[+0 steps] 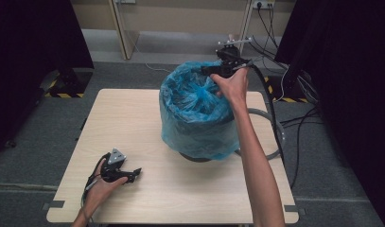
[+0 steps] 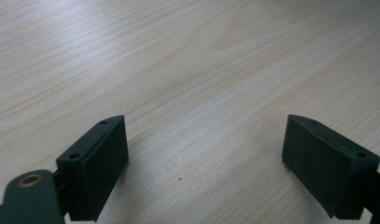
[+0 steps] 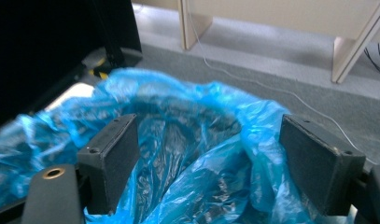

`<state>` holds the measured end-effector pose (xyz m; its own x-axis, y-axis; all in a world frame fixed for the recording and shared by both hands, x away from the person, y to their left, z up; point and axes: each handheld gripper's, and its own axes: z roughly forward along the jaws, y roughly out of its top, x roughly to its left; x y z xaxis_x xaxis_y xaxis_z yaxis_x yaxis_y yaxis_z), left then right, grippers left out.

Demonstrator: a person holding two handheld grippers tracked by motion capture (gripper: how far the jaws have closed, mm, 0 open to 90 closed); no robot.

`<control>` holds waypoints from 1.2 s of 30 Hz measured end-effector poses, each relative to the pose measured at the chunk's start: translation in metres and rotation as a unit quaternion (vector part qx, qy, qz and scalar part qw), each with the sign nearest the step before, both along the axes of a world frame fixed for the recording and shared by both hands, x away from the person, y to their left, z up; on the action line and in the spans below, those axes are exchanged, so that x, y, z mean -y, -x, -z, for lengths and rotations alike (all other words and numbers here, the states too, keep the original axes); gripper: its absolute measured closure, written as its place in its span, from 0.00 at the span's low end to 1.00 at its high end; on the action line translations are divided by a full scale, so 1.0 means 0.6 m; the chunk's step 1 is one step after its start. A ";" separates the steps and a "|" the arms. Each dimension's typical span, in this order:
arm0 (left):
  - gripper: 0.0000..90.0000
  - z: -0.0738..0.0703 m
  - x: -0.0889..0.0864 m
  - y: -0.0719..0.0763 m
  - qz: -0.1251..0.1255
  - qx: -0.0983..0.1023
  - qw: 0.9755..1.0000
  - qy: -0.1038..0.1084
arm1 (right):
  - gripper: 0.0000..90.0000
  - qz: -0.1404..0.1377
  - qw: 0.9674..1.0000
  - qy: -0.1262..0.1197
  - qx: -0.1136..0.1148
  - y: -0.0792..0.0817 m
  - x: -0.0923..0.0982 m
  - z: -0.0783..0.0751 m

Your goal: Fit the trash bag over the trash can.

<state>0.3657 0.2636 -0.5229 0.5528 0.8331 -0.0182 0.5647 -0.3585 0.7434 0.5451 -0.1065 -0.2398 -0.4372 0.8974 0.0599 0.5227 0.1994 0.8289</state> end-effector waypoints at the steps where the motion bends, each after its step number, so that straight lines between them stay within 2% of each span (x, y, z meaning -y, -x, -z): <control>1: 0.15 0.000 0.000 0.000 0.000 0.000 1.000 0.000 | 0.24 -0.001 1.000 0.005 -0.002 -0.003 -0.003 0.005; 6: 0.15 0.000 0.000 0.000 0.000 0.000 1.000 0.000 | 0.24 -0.009 0.999 0.027 -0.023 -0.010 -0.022 0.028; 10: 0.15 0.000 0.000 0.000 0.000 0.000 1.000 0.000 | 0.24 -0.017 0.997 0.061 -0.039 -0.016 -0.033 0.047; 13: 0.15 0.000 0.000 0.000 0.000 0.000 1.000 0.000 | 0.24 -0.024 0.996 0.071 -0.052 -0.018 -0.041 0.060; 20: 0.15 0.000 0.000 0.000 0.000 0.000 1.000 0.000 | 0.23 -0.026 0.989 0.102 -0.100 -0.031 -0.042 0.096; 23: 0.15 0.000 0.000 0.000 0.000 0.000 1.000 0.000 | 0.24 -0.027 0.986 0.109 -0.124 -0.034 -0.041 0.106; 24: 0.15 0.000 0.000 0.000 0.000 0.000 1.000 0.000 | 0.24 -0.027 0.986 0.110 -0.125 -0.033 -0.041 0.106; 27: 0.15 0.000 0.000 0.000 0.000 0.000 1.000 0.000 | 0.24 -0.031 0.989 0.090 -0.114 -0.029 -0.040 0.098; 31: 0.15 0.000 0.000 0.000 0.000 0.000 1.000 0.000 | 0.25 -0.043 0.995 0.054 -0.076 -0.013 -0.037 0.072; 36: 0.15 0.000 0.000 0.000 0.000 0.000 1.000 0.000 | 0.24 -0.059 0.998 0.007 -0.032 0.007 -0.041 0.033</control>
